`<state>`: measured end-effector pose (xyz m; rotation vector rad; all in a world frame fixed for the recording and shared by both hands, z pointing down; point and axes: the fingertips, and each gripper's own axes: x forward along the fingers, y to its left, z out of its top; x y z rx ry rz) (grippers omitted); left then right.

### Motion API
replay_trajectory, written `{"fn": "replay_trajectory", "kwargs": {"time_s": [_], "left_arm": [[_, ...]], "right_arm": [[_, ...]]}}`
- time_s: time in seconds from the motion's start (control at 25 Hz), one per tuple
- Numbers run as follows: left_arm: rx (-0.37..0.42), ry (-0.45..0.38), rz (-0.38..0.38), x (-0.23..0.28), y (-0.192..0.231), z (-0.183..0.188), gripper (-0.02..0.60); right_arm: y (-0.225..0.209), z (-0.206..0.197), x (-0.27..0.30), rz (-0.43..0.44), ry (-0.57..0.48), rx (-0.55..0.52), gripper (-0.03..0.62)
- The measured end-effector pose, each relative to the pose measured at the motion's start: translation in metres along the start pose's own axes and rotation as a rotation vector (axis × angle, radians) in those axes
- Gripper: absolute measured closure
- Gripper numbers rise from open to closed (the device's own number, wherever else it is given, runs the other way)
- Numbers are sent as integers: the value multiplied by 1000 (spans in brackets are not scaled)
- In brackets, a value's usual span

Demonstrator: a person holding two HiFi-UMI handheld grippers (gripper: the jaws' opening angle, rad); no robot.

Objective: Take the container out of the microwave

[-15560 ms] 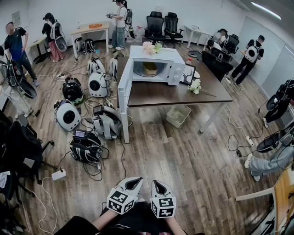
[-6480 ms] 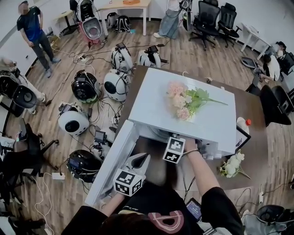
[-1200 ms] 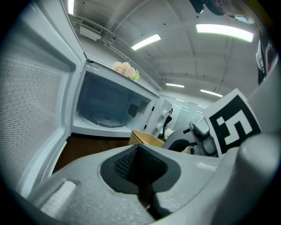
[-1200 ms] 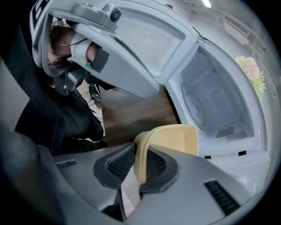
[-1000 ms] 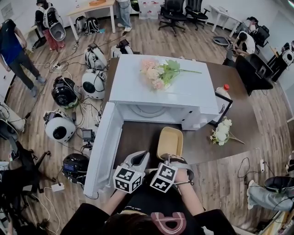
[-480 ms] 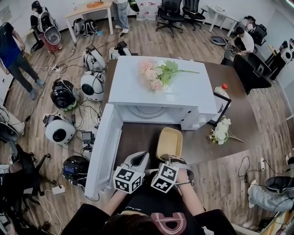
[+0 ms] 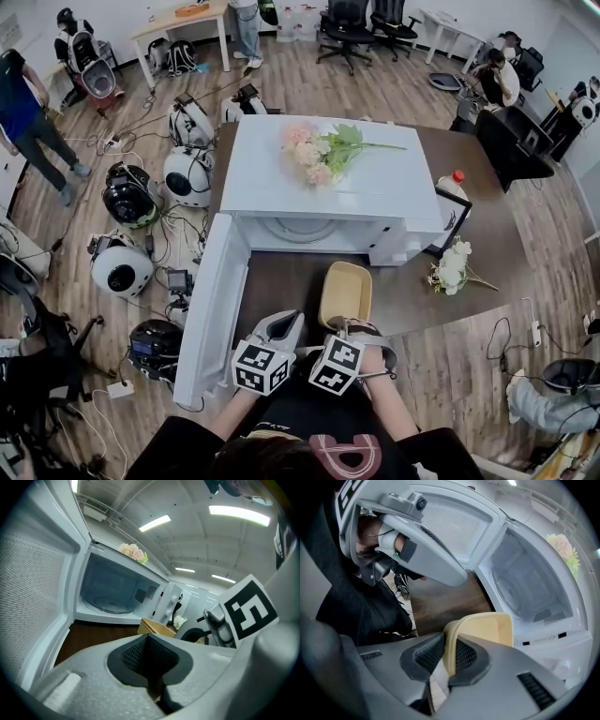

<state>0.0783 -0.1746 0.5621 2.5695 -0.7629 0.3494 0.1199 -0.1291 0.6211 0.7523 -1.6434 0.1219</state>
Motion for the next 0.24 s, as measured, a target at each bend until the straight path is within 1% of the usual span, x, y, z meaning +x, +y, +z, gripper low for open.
{"fn": "replay_trajectory", "kwargs": {"time_s": [0.24], "left_arm": [[-1, 1, 2, 0, 2, -2, 573]], "right_arm": [[3, 0, 2, 4, 6, -9, 549]]}}
